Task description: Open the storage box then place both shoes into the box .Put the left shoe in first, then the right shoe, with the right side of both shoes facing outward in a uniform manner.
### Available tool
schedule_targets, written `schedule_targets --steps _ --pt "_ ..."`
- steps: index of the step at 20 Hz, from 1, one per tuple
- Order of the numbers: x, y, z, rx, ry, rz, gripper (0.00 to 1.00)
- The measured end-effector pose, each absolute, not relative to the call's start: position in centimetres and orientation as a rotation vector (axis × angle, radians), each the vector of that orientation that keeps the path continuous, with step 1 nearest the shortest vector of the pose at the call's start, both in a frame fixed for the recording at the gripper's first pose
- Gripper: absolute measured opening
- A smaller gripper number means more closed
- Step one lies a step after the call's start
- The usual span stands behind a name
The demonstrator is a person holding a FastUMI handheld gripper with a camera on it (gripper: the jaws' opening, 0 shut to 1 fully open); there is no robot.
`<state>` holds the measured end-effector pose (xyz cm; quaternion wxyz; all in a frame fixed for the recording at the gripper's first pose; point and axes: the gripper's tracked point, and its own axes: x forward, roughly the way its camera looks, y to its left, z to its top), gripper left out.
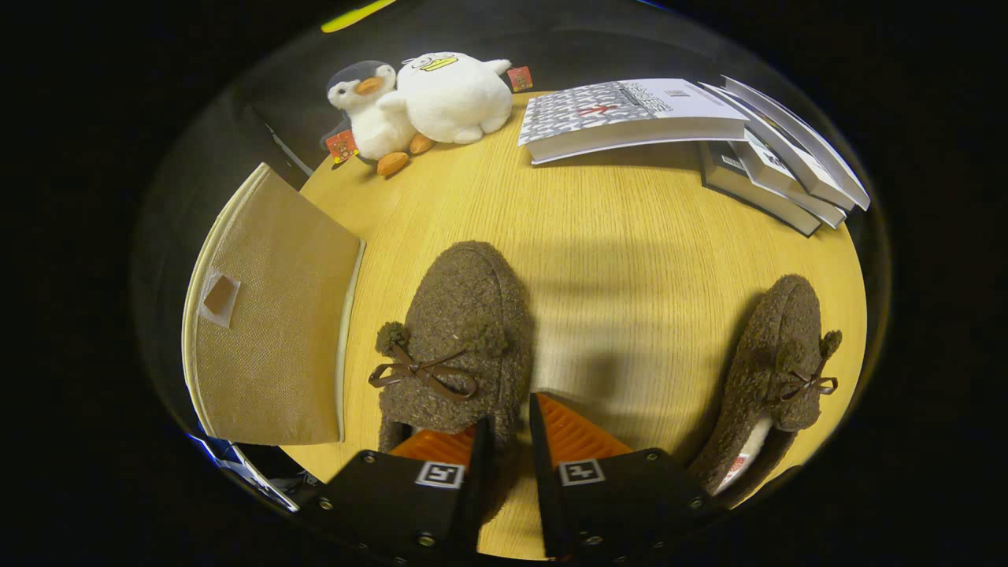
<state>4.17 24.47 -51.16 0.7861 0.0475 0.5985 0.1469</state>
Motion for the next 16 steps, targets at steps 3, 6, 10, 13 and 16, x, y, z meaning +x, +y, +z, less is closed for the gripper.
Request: schedule_targets --steps 3,6,10,13,16 --pt "4.2 24.5 -51.1 0.067 1.292 0.333 0.13" --pt "3.9 24.2 -50.4 0.117 1.313 0.296 0.02" --pt "3.6 24.4 -47.0 0.145 1.302 0.320 0.02" --pt "3.8 24.9 -42.5 0.144 1.268 0.365 0.02" --pt "4.2 25.9 -37.8 0.144 1.224 0.421 0.02"
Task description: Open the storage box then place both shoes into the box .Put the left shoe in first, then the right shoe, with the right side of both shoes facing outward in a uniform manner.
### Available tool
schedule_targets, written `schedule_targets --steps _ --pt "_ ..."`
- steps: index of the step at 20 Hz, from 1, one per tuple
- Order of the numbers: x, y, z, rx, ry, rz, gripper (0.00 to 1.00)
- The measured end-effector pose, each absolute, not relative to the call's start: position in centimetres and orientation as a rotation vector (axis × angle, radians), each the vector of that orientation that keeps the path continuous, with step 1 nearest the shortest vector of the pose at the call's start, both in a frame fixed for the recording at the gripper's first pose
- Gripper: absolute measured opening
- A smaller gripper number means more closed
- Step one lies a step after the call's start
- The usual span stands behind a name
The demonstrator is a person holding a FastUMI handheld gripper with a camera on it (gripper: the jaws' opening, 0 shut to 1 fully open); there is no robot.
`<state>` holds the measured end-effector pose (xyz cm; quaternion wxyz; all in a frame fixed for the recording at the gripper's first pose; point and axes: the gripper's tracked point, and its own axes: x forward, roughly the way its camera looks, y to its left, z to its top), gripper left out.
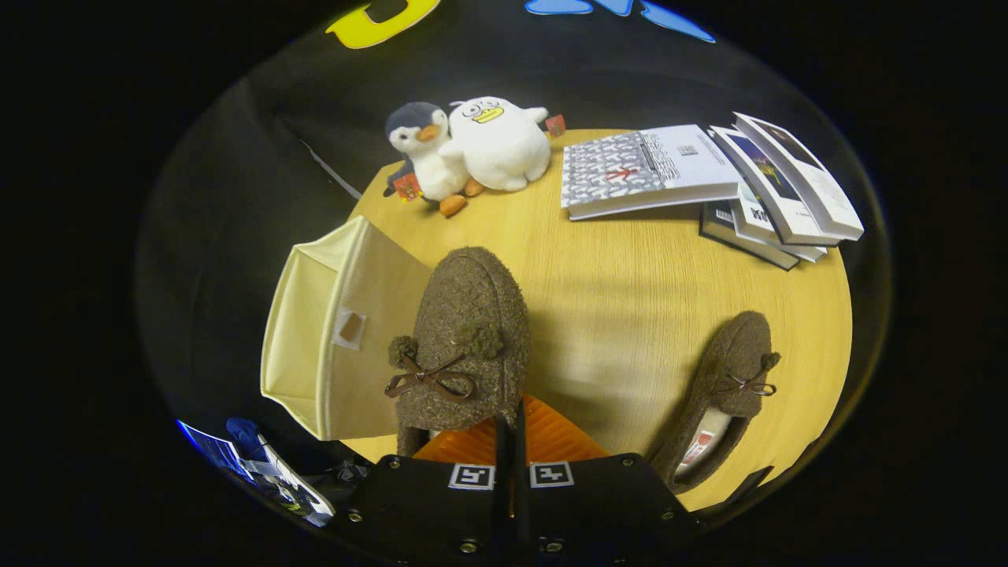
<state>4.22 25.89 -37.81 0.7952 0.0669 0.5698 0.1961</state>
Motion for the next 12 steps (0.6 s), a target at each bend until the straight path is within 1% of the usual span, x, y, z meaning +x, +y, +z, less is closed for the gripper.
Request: schedule_targets --steps 6,8,12 --pt "5.5 30.5 -29.3 0.185 1.139 0.548 0.02" --pt "5.8 32.7 -27.5 0.172 1.121 0.595 0.02" --pt "6.4 37.7 -26.1 0.120 1.098 0.679 0.02"
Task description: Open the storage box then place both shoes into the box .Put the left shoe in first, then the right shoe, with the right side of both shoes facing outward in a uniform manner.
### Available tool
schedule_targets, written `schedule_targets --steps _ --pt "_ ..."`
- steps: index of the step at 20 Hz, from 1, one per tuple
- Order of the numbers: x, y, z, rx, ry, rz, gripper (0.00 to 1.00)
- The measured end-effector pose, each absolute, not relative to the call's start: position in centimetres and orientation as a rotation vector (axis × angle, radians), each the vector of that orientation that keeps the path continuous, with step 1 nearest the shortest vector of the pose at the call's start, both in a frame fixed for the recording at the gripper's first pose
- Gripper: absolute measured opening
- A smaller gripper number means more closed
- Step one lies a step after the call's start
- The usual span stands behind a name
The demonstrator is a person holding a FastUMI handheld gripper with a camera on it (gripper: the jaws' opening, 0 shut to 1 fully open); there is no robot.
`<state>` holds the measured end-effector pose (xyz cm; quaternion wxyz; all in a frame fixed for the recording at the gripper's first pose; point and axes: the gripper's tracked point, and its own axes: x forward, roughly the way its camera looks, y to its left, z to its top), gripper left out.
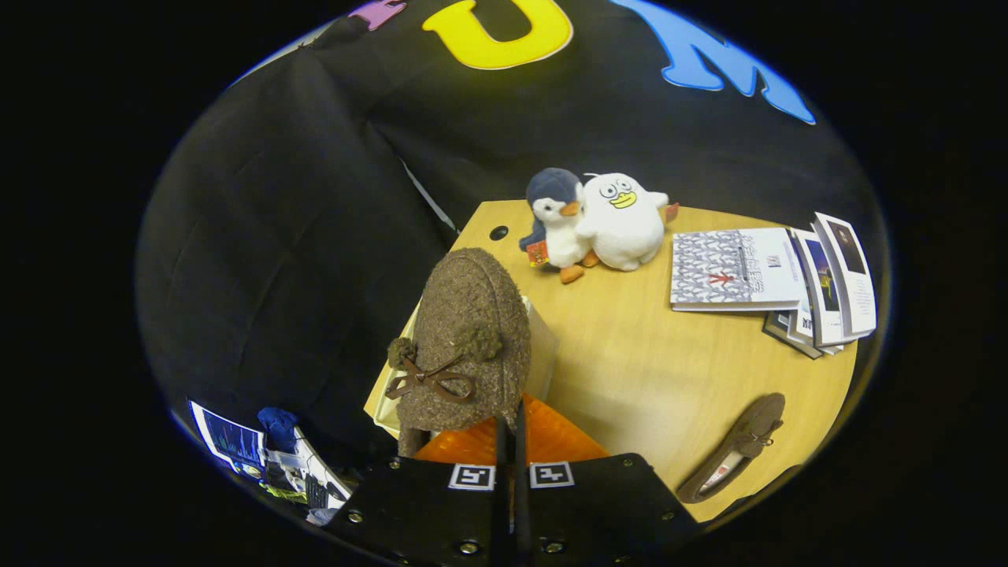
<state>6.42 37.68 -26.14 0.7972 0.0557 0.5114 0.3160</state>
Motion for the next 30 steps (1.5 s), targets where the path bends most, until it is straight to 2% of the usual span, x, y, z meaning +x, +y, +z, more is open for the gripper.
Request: schedule_targets --steps 7,17,23,29,30 --pt "6.4 47.2 -31.3 0.075 1.200 0.780 0.02" --pt "5.8 51.5 -44.8 -0.217 1.360 0.683 0.02" --pt "4.9 51.7 -48.3 -0.261 1.418 0.645 0.03" --pt "3.8 52.0 -44.9 -0.215 1.404 0.733 0.38" --pt "3.2 52.5 -44.0 -0.172 1.406 0.757 0.56"
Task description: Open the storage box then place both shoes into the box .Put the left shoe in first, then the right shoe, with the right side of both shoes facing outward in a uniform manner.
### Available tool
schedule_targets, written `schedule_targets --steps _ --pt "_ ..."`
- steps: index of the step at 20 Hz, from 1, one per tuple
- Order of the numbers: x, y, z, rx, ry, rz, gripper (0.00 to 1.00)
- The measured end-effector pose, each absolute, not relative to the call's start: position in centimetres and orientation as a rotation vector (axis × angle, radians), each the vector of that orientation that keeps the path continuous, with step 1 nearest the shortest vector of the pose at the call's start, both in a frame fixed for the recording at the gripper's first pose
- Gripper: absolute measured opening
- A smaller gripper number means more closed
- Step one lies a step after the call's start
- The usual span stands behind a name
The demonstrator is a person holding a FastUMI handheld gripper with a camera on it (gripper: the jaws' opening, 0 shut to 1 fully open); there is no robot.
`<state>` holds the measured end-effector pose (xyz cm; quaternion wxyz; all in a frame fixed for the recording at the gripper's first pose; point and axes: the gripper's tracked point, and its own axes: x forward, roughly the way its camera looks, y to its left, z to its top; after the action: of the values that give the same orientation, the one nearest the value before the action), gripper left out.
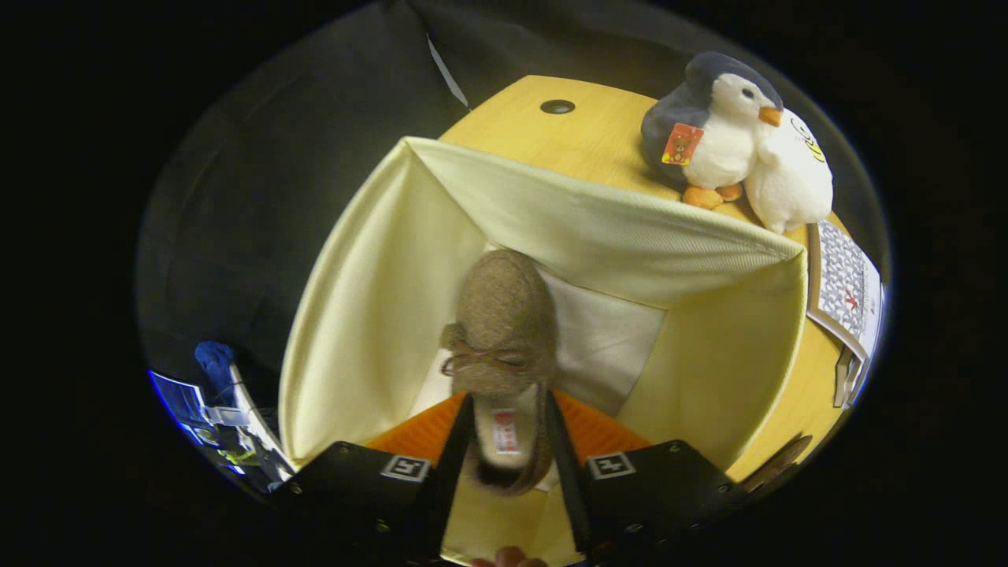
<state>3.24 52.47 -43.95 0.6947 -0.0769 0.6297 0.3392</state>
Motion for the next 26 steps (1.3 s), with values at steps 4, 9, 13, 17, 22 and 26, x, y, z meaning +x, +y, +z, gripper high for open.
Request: schedule_targets --steps 4,9,13,17,22,26 --pt "3.4 51.5 -39.0 -0.158 1.334 0.787 0.97" --pt "2.8 48.6 -32.9 -0.019 1.286 0.821 0.97" --pt "3.1 43.9 -30.8 0.079 1.257 0.792 0.97" --pt "3.7 38.1 -30.8 0.172 1.257 0.718 0.98" --pt "5.1 31.1 -33.1 0.230 1.252 0.622 0.98" --pt "5.5 26.2 -34.6 0.306 1.272 0.536 0.97"
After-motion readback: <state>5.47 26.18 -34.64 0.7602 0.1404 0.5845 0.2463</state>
